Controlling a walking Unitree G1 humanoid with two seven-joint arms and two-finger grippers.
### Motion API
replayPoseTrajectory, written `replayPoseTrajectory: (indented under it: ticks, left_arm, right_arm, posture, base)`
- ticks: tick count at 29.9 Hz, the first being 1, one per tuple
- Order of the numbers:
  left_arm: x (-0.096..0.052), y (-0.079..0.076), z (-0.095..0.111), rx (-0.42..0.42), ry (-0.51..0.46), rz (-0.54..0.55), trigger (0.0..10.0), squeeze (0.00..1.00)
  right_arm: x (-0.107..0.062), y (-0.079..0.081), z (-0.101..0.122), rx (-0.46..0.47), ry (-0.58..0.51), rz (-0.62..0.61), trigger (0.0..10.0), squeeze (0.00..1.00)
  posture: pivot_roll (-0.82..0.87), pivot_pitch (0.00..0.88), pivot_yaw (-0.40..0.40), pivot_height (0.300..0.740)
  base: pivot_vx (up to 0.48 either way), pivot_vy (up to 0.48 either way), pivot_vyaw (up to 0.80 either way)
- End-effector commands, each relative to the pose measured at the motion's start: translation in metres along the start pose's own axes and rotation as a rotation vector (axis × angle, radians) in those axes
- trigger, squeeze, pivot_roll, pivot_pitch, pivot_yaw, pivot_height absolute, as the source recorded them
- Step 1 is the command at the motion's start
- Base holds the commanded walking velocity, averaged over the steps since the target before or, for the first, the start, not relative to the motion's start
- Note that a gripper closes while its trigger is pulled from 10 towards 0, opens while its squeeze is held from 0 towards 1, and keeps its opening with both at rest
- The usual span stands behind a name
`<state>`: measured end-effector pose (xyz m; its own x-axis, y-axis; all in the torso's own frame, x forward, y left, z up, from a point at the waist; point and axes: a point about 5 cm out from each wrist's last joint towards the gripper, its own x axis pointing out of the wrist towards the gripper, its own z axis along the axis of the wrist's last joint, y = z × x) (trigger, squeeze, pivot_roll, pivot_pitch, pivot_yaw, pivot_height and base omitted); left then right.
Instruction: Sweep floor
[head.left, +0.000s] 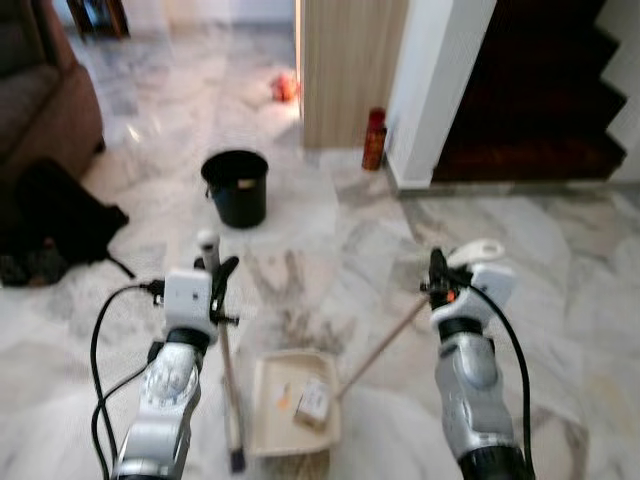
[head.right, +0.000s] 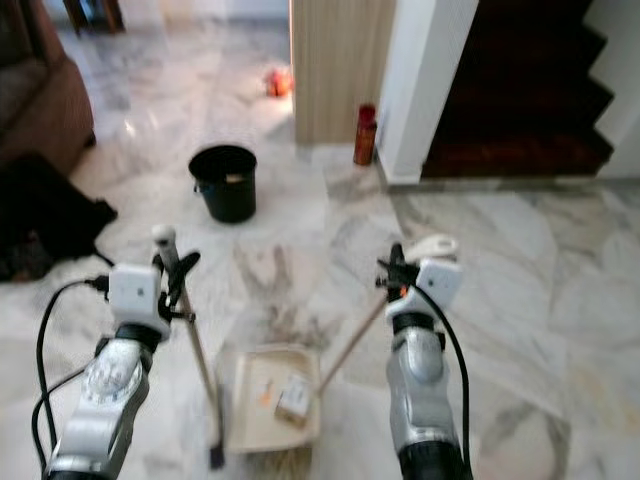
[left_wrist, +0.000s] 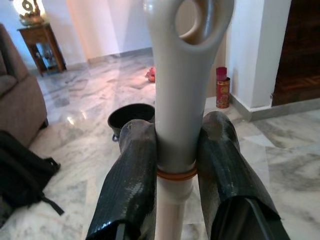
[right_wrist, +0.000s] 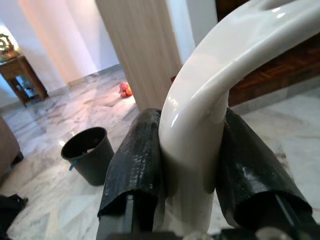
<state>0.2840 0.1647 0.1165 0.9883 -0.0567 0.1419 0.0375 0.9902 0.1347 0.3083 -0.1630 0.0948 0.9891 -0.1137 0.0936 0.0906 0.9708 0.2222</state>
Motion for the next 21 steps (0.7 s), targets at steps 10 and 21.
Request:
replayPoseTrajectory:
  ticks: [10,21]
  left_arm:
    - [0.0035,-0.0002,0.0106,0.016,-0.041,-0.003,10.0,0.00]
    - [0.0038,0.0003,0.0111,0.016,-0.039,-0.001,10.0,0.00]
  right_arm:
    - [0.0043,0.0007,0.0118,0.006,-0.051,0.002,10.0,0.00]
    - [0.0043,0.0010,0.0116,0.000,-0.047,0.003,10.0,0.00]
  posture:
    - [0.10,0.066,-0.012,0.740]
    - [0.10,0.080,-0.011,0.740]
  base:
    - [0.314,0.000,0.00]
    - [0.313,0.000,0.00]
